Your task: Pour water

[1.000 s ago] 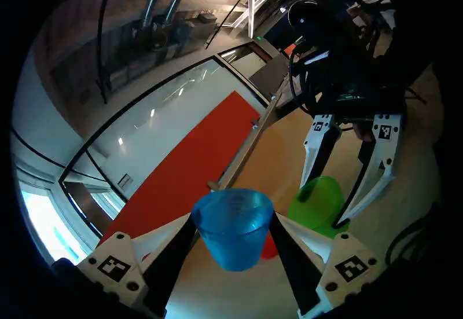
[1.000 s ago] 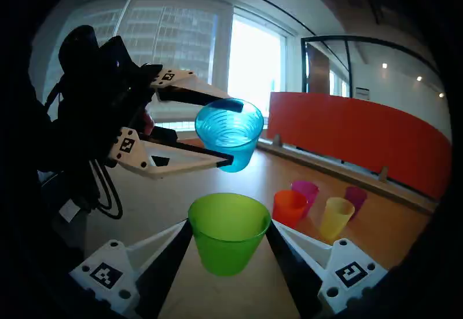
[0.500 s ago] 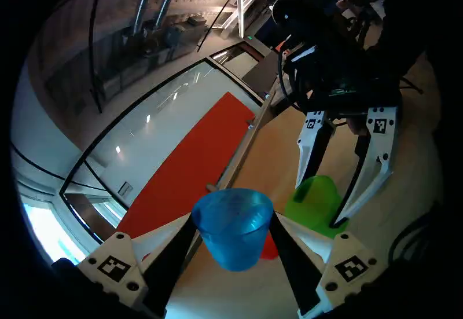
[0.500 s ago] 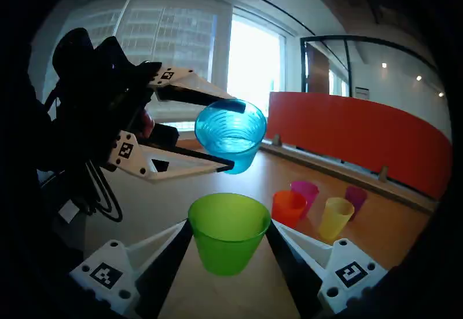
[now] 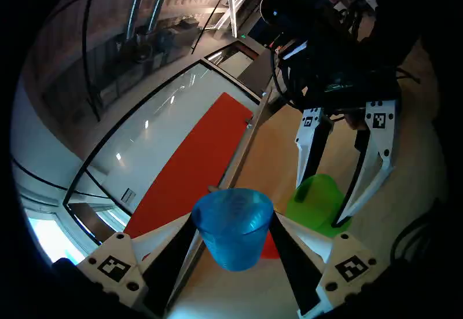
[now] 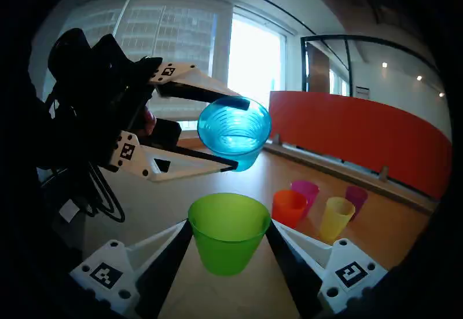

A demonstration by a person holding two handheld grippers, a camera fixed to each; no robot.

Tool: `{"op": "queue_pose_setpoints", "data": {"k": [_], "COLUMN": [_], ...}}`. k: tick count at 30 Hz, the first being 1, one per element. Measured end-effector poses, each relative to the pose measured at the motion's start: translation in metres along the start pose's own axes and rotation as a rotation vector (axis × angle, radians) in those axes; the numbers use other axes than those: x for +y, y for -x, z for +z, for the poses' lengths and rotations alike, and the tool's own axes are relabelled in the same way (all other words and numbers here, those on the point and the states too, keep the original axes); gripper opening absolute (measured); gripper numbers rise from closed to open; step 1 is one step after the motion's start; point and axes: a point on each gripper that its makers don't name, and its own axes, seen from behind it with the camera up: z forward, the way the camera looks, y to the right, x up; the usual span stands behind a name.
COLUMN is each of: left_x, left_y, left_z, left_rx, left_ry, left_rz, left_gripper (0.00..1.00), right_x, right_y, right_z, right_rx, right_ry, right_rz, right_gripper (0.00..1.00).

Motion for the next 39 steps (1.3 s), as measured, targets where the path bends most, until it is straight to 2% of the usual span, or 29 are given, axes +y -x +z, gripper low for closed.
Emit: {"op": "queue_pose_setpoints", "data": {"k": [11, 18, 39], "left_x": [0.002, 0.005, 0.005], "left_y": [-0.003, -0.003, -0.011], "left_z": [0.003, 0.002, 0.006], "left_rx": [0.0, -0.005, 0.001], "left_ry": [0.003, 0.007, 0.011], "left_rz": [0.031, 0.079, 0.135], "left_gripper": [0.87, 0.87, 0.87], "right_x": [0.002, 0.002, 0.003], "right_y": [0.0, 0.001, 0.0], "right_z": [0.0, 0.0, -0.002], "right_rx": [0.0, 0.0, 0.005], "right_ry": [0.004, 0.005, 0.007], "right_rz": [0.0, -0.004, -0.001], "right_gripper": [0.93, 0.93, 0.92]}}
